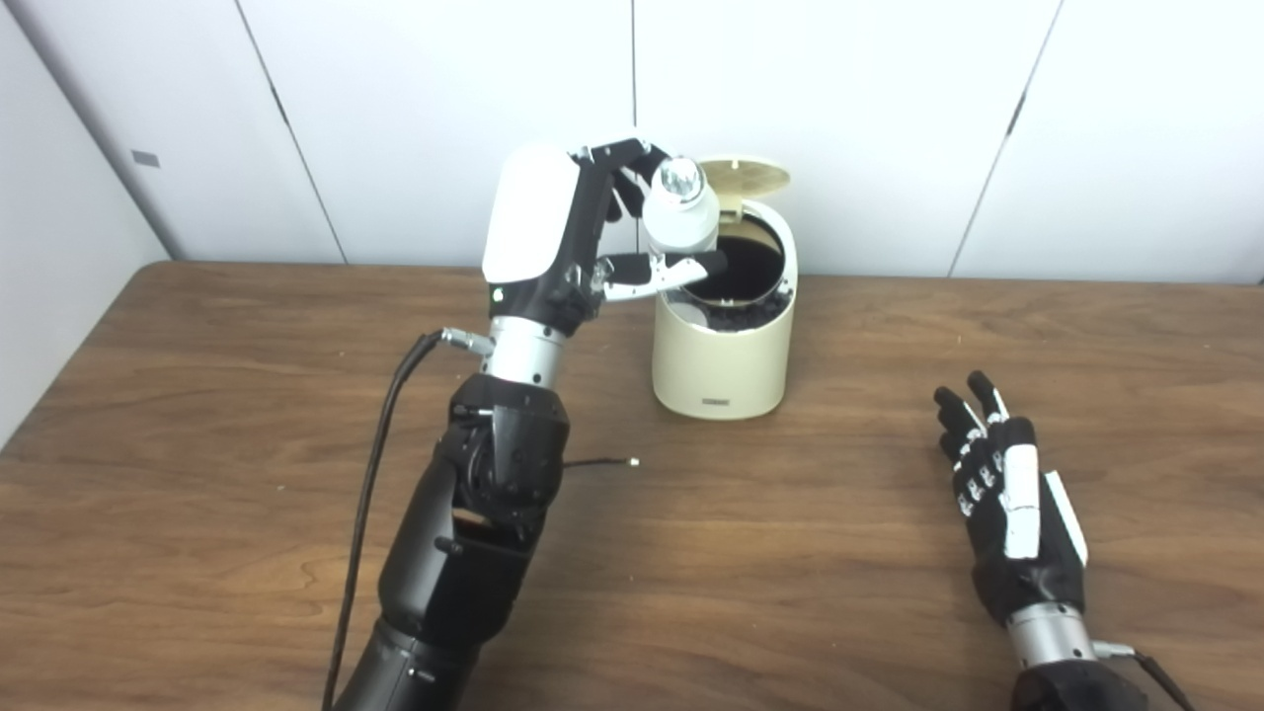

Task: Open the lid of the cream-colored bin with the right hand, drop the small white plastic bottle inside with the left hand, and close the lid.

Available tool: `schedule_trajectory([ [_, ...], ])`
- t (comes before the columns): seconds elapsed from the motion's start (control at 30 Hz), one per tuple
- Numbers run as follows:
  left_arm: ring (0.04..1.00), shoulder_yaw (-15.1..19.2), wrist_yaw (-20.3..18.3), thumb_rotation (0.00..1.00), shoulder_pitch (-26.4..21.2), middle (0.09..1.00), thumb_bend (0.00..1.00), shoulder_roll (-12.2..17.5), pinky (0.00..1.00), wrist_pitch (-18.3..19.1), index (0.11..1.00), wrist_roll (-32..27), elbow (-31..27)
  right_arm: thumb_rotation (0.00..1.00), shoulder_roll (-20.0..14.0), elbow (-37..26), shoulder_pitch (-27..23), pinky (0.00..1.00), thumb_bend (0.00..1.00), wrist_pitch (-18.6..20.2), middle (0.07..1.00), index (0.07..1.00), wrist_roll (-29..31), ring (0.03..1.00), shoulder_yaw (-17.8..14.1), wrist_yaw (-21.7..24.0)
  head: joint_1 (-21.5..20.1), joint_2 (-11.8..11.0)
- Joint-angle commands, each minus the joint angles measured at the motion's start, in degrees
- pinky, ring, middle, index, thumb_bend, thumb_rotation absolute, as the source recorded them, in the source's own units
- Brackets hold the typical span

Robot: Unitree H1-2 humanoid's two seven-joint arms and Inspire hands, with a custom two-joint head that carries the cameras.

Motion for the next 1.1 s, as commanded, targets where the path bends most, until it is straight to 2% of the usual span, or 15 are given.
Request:
schedule_trajectory([
  [0.0,0.425,-0.17,2.27,0.0,-3.13,0.531,0.47,-0.17,0.35,-2.61,0.49,0.23,0.52,1.0,0.52,0.38,-0.19,1.0,0.61,0.97,0.916,0.97,-0.21,0.965,0.44,-0.06,-0.05,0.05],
  [0.13,0.416,-0.58,4.73,0.0,-3.94,0.54,0.47,-0.04,0.36,-4.35,0.491,1.6,4.75,1.0,0.71,0.29,-0.18,1.0,0.61,0.94,0.915,0.968,-0.73,0.96,1.0,0.05,-0.18,0.19],
  [0.67,0.423,0.02,9.87,0.0,-6.14,0.527,0.47,0.84,0.37,-10.39,0.478,-0.73,14.81,1.0,1.51,0.79,-1.21,1.0,0.61,1.18,0.9,0.962,-2.18,0.992,1.99,-0.63,-1.18,-0.22],
  [0.83,0.424,-0.31,10.04,0.0,-6.62,0.525,0.48,0.85,0.38,-9.87,0.478,-0.15,15.21,1.0,1.69,0.78,-1.33,1.0,0.62,1.23,0.902,0.967,-2.28,0.997,2.23,-0.81,-1.48,-0.08],
  [1.07,0.415,-0.73,10.53,0.0,-6.93,0.534,0.47,0.65,0.35,-10.53,0.491,0.4,15.43,1.0,1.7,0.89,-1.54,1.0,0.63,1.12,0.904,0.974,-2.69,0.996,2.5,-1.06,-1.93,-0.09],
])
